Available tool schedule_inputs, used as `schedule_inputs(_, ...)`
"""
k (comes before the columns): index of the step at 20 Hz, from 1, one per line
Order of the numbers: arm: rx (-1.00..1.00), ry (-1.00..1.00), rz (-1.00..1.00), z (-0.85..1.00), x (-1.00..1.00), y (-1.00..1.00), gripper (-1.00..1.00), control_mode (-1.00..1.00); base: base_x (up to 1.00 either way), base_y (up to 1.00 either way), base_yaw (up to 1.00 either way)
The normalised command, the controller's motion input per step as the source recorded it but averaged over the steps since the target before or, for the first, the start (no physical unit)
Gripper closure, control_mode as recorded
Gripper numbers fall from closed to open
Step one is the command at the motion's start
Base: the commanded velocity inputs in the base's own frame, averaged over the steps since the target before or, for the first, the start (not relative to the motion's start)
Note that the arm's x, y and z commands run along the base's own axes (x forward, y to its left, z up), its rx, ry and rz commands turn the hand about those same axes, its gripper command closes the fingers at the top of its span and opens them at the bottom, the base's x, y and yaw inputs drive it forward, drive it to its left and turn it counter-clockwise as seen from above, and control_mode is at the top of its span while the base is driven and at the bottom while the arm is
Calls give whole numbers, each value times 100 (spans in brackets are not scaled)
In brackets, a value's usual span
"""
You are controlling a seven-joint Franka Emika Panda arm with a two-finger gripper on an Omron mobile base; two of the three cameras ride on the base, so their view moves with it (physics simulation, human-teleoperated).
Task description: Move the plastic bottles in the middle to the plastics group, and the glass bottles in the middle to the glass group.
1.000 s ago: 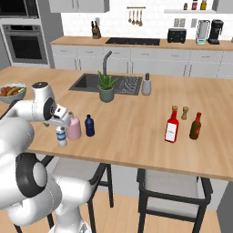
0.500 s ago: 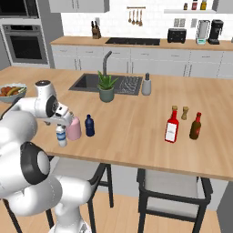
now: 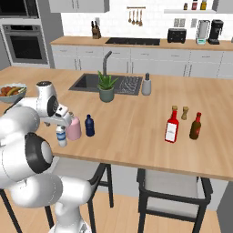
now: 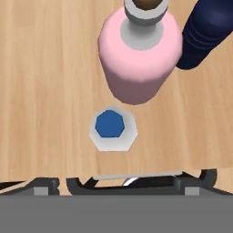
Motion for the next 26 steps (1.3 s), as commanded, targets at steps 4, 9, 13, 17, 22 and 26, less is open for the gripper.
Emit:
schedule_inputs(4,0,3,0,-8,11,6,-100,-100,0,0,0)
schedule_inputs(9,0,0,0,0,8,0,-100,-100,0,0,0)
schedule_inputs(13,0,0,0,0,11,0,-100,-100,0,0,0)
schedule_inputs(17,0,0,0,0,13,0,-100,-100,0,0,0)
schedule_inputs(22,1,0,0,0,13,-7,-100,-100,0,0,0)
schedule_inputs(26,0,0,0,-2,0,0,-100,-100,0,0,0)
